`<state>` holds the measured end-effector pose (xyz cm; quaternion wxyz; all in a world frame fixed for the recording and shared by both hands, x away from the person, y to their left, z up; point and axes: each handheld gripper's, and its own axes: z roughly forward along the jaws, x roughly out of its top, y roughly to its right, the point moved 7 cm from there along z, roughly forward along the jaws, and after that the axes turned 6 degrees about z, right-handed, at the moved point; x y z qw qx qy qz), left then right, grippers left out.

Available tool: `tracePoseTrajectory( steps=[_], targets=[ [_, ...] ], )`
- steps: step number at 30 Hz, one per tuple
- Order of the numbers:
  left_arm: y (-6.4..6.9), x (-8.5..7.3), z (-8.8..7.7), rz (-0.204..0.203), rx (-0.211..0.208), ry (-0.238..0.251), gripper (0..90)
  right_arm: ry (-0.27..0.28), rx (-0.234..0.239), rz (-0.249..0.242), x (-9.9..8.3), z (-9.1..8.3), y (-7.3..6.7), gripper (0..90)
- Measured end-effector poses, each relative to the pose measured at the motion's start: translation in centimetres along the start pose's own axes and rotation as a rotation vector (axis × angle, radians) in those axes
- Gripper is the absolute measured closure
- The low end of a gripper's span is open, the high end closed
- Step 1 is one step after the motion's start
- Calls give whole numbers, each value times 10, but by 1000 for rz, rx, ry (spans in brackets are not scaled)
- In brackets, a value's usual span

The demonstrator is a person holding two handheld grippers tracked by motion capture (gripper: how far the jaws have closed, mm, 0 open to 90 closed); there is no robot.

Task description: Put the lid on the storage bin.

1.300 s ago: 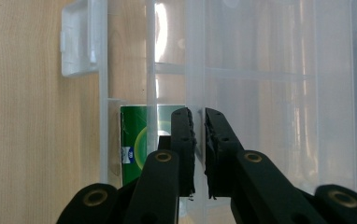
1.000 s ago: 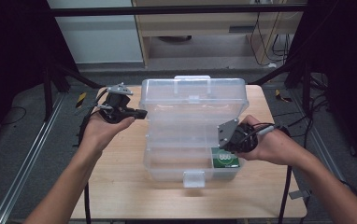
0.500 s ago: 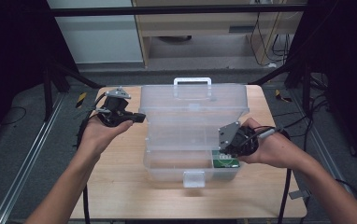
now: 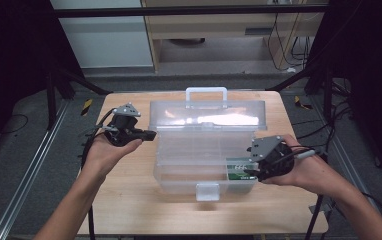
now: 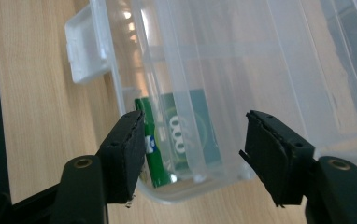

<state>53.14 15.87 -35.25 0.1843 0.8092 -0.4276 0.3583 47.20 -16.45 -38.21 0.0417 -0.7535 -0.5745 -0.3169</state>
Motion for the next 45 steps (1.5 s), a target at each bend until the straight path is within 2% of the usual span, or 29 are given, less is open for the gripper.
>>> tracePoseTrajectory(
  steps=[8,18,29,45],
  targets=[
    [12,-17,4,0,-23,-6,897,-9,-37,69,-31,-9,3,287],
    [20,-35,11,1,-45,-20,897,-17,-66,128,-55,-14,10,268],
    [27,-49,17,22,-49,-40,897,-20,-85,173,-69,-17,18,266],
    [34,-60,19,33,-50,-51,897,-33,-102,224,-87,-5,22,250]
  ],
)
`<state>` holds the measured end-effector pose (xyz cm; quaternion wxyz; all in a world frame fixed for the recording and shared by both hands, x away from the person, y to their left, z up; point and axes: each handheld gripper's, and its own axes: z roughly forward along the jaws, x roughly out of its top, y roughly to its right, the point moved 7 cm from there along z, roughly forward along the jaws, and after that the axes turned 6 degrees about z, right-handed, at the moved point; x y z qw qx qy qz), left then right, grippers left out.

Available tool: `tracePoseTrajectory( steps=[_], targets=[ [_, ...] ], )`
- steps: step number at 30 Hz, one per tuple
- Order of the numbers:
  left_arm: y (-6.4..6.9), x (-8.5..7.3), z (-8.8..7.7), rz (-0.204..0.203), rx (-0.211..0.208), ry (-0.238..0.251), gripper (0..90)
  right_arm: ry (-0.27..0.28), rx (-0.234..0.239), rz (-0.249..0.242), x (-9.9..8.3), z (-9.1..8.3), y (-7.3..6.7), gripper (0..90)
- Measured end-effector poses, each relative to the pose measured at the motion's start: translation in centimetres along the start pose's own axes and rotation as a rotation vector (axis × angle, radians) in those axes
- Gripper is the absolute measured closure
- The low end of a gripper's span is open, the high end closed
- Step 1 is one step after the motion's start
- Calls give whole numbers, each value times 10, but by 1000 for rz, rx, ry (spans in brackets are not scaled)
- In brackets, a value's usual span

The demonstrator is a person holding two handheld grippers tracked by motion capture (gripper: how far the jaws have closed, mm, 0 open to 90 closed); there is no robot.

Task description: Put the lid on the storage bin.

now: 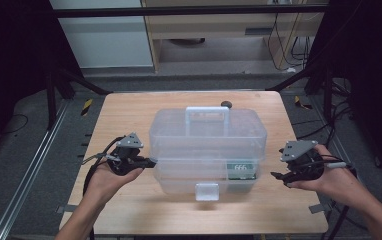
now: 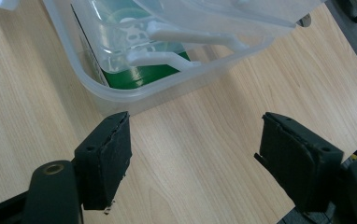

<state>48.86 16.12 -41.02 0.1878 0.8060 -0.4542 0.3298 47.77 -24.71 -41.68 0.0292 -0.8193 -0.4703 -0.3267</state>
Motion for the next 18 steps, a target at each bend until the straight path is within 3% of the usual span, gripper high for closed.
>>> tracePoseTrajectory(
  steps=[18],
  targets=[
    [5,-12,3,7,-8,-19,897,-7,-2,31,-11,6,4,245]
  ],
)
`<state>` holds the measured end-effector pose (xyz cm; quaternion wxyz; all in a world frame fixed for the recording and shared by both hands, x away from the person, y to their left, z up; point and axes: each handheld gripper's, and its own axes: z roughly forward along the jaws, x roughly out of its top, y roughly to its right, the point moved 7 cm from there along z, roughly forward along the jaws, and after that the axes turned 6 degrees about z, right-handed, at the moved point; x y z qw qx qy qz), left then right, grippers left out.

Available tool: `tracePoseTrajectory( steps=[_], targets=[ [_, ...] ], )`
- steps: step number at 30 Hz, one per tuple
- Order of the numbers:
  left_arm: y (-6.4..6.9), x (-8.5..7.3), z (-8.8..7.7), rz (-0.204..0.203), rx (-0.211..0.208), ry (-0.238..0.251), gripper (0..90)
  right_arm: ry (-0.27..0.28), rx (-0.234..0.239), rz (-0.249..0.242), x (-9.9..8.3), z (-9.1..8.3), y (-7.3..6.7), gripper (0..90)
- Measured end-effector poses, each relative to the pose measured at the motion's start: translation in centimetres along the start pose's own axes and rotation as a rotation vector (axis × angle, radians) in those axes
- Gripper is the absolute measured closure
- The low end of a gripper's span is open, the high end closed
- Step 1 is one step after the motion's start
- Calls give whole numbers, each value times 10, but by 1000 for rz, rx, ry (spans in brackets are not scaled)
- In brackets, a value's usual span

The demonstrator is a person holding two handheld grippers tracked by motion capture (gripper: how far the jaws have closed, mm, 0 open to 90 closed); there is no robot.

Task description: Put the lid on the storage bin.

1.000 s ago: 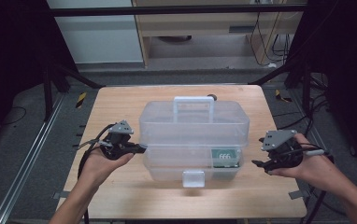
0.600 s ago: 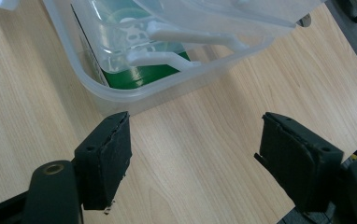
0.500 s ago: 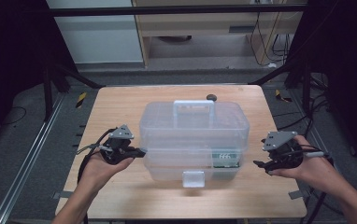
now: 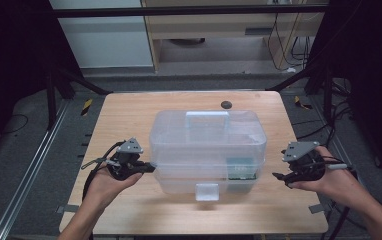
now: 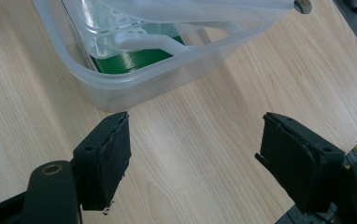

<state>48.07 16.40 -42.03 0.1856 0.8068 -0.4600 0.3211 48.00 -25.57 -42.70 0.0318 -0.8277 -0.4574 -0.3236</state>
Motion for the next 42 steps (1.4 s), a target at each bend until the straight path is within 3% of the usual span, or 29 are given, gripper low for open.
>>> tracePoseTrajectory(
  steps=[5,7,10,12,18,25,29,36,42],
  targets=[
    [0,-2,0,15,8,-23,897,-7,-13,7,-3,3,2,243],
    [-5,-7,-2,51,51,-82,897,-9,-23,13,-4,4,5,240],
    [-21,-14,-5,54,95,-123,898,-13,-50,31,-4,7,10,232],
    [-44,-20,-7,51,167,-163,898,-17,-86,53,-5,12,18,228],
    [-87,-25,2,-24,242,-138,898,-14,-163,172,-7,34,41,216],
    [-125,-32,30,-104,297,-123,898,16,-237,341,-9,65,73,221],
    [-137,-39,48,-147,305,-105,896,39,-245,436,-16,88,86,223],
    [-150,-59,69,-210,314,-87,893,74,-228,544,-28,122,93,217],
    [-155,-65,76,-222,332,-80,884,99,-209,612,-33,136,97,191]
  ],
)
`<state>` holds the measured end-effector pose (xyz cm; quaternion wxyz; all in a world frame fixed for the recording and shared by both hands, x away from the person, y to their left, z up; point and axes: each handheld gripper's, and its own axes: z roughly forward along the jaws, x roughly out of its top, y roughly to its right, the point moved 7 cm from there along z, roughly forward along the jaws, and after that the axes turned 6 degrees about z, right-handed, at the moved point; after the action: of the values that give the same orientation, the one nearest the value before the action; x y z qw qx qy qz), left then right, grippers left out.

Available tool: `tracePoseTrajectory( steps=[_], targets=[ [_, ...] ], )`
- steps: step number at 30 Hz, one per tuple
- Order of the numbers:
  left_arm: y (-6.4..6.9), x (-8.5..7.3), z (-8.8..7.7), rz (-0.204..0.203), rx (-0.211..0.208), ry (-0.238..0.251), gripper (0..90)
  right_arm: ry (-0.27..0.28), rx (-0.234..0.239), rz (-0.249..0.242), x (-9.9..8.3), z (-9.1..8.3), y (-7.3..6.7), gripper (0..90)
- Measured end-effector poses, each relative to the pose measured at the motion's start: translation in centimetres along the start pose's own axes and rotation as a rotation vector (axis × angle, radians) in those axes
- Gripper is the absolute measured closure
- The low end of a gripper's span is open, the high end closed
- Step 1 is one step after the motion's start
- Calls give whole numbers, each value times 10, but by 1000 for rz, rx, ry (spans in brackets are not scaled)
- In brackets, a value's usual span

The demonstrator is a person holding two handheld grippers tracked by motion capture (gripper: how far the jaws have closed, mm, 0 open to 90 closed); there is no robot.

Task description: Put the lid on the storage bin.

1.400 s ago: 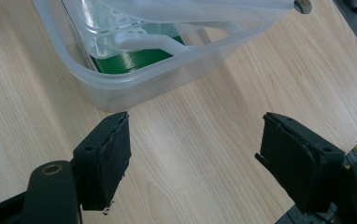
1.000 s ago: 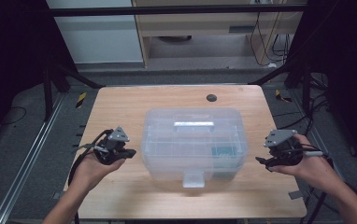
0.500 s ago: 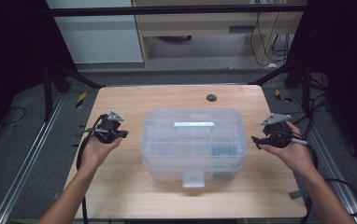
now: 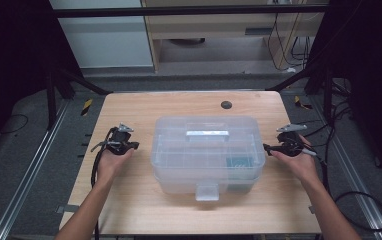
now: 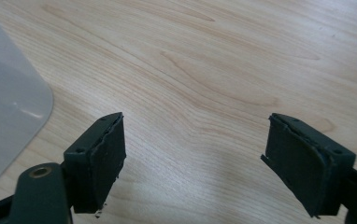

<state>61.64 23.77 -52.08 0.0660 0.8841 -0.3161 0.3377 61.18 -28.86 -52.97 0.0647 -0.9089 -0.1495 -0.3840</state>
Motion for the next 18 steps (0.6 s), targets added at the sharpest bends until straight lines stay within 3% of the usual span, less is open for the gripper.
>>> tracePoseTrajectory(
  steps=[12,18],
  targets=[
    [-3,0,11,-5,29,30,818,0,2,52,-1,16,-2,159],
    [-2,-3,17,-29,31,43,678,-5,3,69,-4,22,-3,147]
  ],
)
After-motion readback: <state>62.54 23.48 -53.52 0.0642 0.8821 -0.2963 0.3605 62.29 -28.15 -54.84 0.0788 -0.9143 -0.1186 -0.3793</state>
